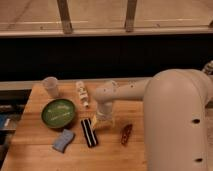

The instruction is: Push the eraser across the table

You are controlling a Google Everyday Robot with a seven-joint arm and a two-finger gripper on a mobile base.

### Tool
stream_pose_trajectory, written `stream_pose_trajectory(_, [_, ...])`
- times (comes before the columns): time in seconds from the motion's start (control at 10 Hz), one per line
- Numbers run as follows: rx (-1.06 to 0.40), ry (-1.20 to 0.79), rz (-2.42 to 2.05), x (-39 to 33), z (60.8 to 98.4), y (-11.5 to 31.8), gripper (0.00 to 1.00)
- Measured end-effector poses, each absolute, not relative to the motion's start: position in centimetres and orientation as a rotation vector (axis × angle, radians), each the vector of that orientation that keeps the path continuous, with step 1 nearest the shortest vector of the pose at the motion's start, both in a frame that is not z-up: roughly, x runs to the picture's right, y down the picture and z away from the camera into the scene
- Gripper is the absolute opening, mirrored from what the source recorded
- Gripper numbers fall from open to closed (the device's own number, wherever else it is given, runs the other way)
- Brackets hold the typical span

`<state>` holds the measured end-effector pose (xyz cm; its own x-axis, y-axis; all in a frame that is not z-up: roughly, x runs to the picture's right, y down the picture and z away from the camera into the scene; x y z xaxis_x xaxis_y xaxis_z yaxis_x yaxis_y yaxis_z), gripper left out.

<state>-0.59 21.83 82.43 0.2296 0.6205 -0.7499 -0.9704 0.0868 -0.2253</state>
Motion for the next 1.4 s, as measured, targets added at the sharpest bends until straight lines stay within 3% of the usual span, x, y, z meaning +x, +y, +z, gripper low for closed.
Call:
stream_pose_trajectory(0.6, [-0.78, 0.564, 1.322, 0.8, 82.9, 21.6, 0.64])
stream_pose_trajectory(1.1, [-0.865, 0.526, 1.184, -6.6, 82.8, 25.3, 0.64])
stream_pose_trajectory(1.4, [-0.863, 0.524, 1.188, -6.3, 82.7, 24.9, 0.64])
